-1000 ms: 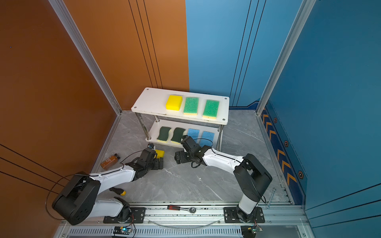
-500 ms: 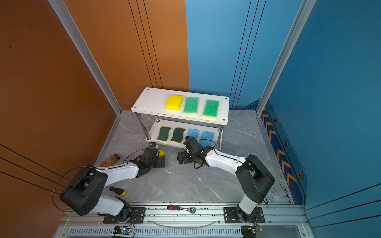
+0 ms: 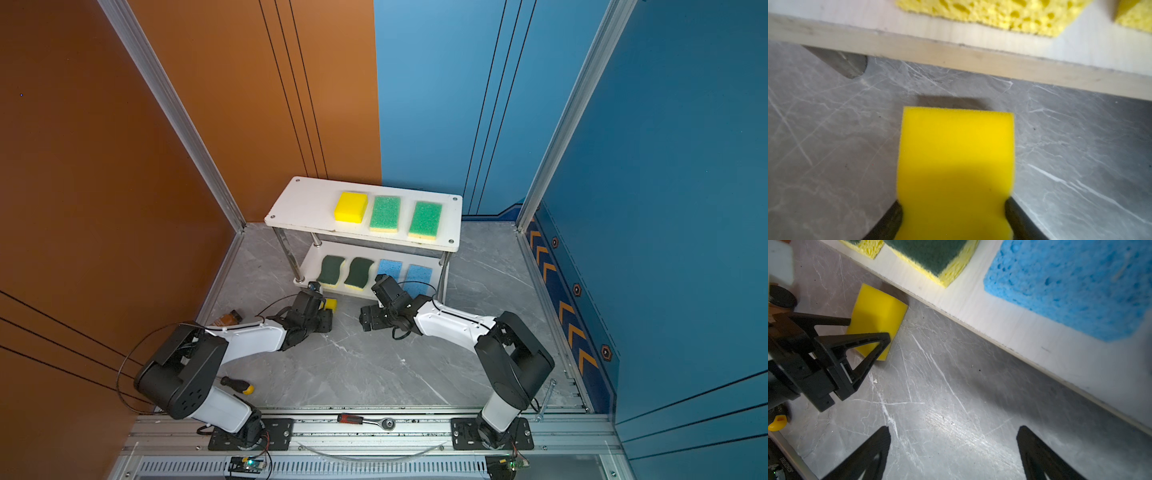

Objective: Place and organize the cleaning sponges onto the shelf
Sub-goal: 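Lift the yellow sponge with the left gripper up over the shelf top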

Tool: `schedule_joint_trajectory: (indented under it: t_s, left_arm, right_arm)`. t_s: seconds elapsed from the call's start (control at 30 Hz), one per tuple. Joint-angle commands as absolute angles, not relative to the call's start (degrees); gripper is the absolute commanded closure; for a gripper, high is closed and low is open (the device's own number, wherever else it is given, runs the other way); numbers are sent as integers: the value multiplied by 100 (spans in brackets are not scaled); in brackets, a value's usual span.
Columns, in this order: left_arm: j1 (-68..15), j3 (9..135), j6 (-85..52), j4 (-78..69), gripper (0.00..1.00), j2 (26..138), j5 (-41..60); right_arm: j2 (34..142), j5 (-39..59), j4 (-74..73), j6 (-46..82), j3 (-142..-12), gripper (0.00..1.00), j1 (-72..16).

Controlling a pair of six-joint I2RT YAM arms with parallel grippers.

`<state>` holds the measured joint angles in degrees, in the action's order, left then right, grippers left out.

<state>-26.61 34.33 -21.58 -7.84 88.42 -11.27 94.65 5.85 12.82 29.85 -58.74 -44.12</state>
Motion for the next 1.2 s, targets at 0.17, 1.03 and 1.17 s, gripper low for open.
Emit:
schedule_joint_trajectory:
  t_s: [0.17,1.03,1.17]
  left_arm:
    - [-2798,3389,-2391,-162,52,8150,-1016]
    - [-3544,6760,-1239,3208,53,4771,-2196]
    - [-3470,7543,-756,2977,52,5403,-2203]
  right_arm:
    - [9239,641,1188,2932,-5757,6,-4359]
    - [9300,748,1155,2986,-5652,6,-4303]
    - [9247,722,1183,2995,-5642,6,-4307]
